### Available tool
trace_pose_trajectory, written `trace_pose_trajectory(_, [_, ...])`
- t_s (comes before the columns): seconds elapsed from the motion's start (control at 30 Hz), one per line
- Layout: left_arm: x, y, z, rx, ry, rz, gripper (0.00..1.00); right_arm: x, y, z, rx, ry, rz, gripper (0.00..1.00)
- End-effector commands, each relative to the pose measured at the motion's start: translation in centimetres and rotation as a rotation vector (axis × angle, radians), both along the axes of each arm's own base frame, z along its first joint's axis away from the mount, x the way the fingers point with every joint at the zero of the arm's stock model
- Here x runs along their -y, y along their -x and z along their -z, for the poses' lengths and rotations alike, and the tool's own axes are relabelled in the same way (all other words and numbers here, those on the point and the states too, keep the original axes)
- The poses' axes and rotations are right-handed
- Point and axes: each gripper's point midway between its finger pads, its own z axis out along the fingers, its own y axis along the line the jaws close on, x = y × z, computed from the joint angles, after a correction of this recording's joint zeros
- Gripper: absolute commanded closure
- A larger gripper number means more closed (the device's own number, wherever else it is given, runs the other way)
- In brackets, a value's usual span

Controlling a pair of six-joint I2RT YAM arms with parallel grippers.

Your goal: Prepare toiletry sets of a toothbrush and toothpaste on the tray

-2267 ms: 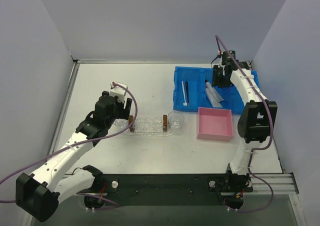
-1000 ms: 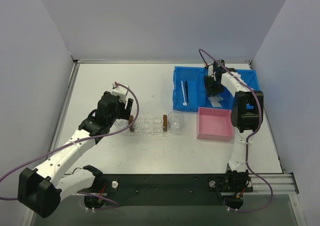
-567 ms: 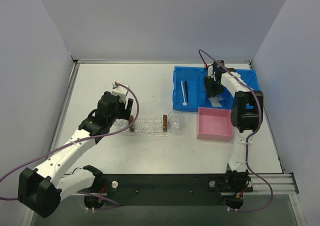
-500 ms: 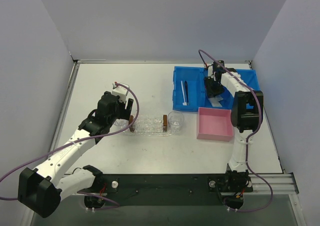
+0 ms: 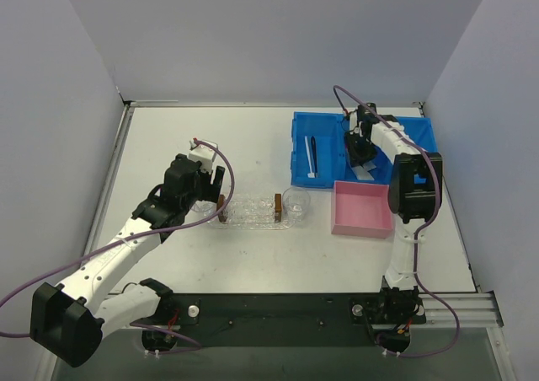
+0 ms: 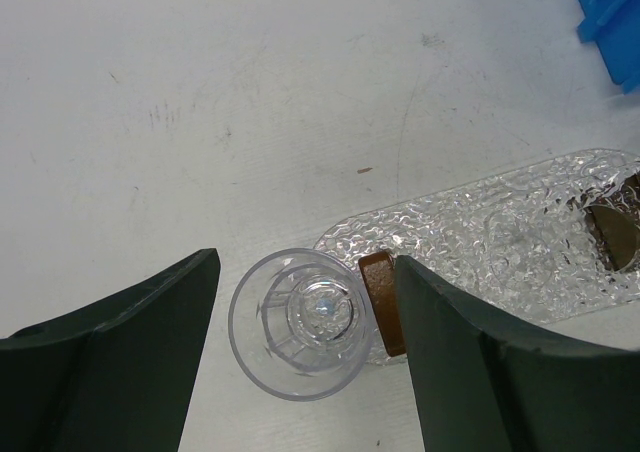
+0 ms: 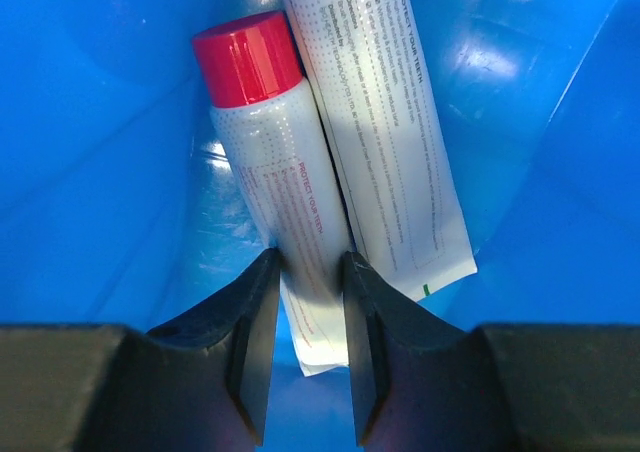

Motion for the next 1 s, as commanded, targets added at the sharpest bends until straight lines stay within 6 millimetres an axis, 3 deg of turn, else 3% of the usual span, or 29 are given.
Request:
trace_pose_trajectory(0.0, [0.2, -0.8, -2.4, 0.074, 0.039, -0.006, 0.19, 0.5, 3.9, 2.4, -0.172, 0.045, 0.009, 0.78])
trace_pose_trajectory(0.27, [0.0, -0.7, -2.7, 0.083, 0.040, -0.009, 0.19, 1.1, 4.2, 1.4, -0.154, 0.065, 0.027, 0.99])
trace_pose_trajectory(0.7, [0.1, -0.5, -2.8, 0.089, 0.045, -0.005, 0.19, 0.5, 3.0, -5.1, 0.011, -0.032, 0.060, 1.00])
trace_pose_trajectory(0.97, [0.2, -0.5, -3.0, 0.090, 0.054, 0.002, 0.19, 0.2, 3.1, -7.7, 0.075, -0.058, 0.063, 1.00])
